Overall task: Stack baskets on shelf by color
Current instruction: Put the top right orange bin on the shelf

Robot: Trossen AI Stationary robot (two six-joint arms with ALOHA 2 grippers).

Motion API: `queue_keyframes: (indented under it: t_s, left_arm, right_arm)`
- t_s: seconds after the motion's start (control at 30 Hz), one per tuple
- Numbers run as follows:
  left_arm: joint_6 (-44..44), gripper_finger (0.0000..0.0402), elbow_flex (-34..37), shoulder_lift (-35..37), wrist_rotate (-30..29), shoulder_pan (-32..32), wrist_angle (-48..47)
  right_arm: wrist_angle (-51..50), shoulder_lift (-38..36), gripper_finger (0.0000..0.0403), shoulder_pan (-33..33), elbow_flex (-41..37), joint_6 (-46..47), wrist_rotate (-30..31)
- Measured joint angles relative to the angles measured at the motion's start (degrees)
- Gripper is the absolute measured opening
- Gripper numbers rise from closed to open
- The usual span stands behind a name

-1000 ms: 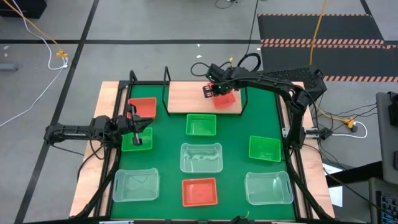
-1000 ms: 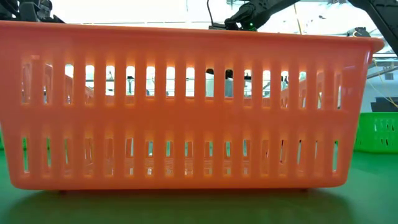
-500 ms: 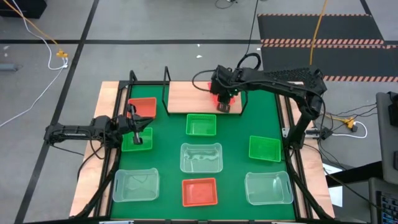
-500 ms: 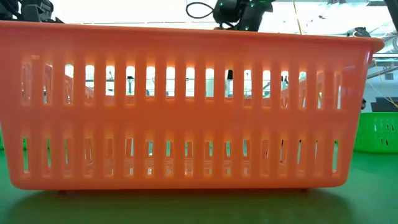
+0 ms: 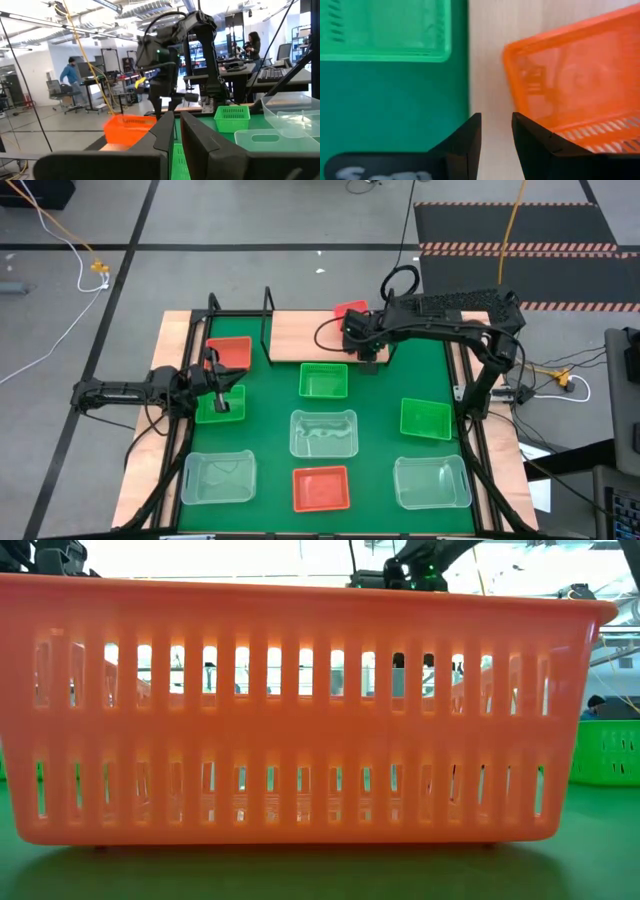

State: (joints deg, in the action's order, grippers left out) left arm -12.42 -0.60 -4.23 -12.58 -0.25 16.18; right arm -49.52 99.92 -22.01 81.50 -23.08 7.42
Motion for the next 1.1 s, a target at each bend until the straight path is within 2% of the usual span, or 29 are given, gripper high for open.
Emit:
queue_keyframes:
  t_s: [0.1, 0.33, 0.53, 0.67, 0.9, 1.1]
  left_arm:
    - [-0.4, 0.0037, 0.0, 0.0, 0.0, 0.0, 0.5]
    - [0.1, 0.0037, 0.0, 0.0, -0.1, 0.0, 0.5]
    - [0.6, 0.0037, 0.0, 0.0, -0.1, 0.0, 0.5]
    - [1.1, 0.0037, 0.0, 0.0, -0.1, 0.0, 0.6]
    - [0.9, 0.0037, 0.0, 0.0, -0.1, 0.0, -0.1]
    - [1.0, 0.0037, 0.0, 0.0, -0.1, 0.0, -0.1]
  right_arm:
    - [2.9, 0.1, 0.0105, -0.1, -1.8, -1.6, 3.0]
    - [3.9, -0.9, 0.0105, 0.0, -2.1, -2.8, 3.5]
    - [10.9, -3.8, 0.0105, 0.2, -2.1, -6.4, 8.7]
    - [12.0, -3.4, 0.0105, -1.9, -2.1, -9.7, 5.5]
    - [10.2, -2.9, 0.0105, -4.1, -2.1, -10.1, 1.8]
    - [12.6, -2.9, 0.0105, -5.2, -2.8, -10.4, 1.4]
